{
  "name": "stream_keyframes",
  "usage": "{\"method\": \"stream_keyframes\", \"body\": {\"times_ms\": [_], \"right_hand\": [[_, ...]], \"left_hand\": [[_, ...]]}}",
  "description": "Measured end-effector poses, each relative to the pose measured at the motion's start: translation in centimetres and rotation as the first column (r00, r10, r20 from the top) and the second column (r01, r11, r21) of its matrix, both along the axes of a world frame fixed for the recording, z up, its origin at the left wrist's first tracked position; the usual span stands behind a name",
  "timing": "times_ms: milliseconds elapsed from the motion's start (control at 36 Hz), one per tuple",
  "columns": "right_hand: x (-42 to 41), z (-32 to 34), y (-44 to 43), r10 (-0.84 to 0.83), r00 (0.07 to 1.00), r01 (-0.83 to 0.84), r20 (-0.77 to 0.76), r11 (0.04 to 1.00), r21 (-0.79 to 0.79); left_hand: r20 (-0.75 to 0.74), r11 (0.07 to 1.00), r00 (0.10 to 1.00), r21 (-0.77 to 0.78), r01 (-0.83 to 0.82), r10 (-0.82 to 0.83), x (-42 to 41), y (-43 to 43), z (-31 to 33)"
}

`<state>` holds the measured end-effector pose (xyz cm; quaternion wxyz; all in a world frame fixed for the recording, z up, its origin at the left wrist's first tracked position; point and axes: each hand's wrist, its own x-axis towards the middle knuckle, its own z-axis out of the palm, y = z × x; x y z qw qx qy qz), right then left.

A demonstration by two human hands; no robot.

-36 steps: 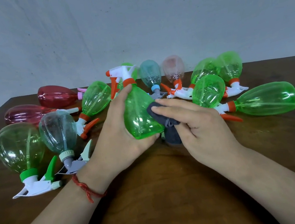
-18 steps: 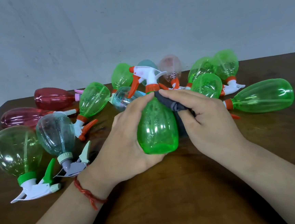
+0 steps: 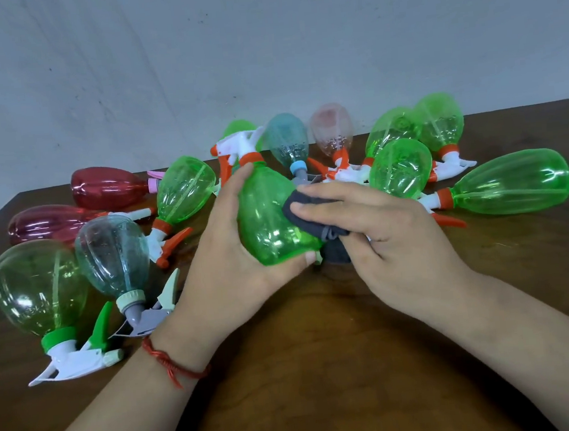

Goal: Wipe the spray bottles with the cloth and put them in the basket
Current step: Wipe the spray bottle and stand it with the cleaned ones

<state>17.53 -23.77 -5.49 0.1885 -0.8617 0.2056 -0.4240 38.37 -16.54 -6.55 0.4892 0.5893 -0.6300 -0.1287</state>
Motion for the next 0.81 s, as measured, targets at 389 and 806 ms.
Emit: {"method": "stream_keyframes", "body": {"times_ms": [389, 806], "right_hand": [[-0.1, -0.1, -0.1, 0.004, 0.999, -0.004, -0.043, 1.0, 0.019], [-0.2, 0.9, -1.0, -0.078, 0.99, 0.043, 0.118, 0.961, 0.275]], "left_hand": [[-0.135, 0.998, 0.99, 0.048, -0.035, 0.041, 0.0, -0.3, 0.2], [0.016, 0.964, 0.965, 0.052, 0.262, -0.263, -1.5, 0.8, 0.1]]}}
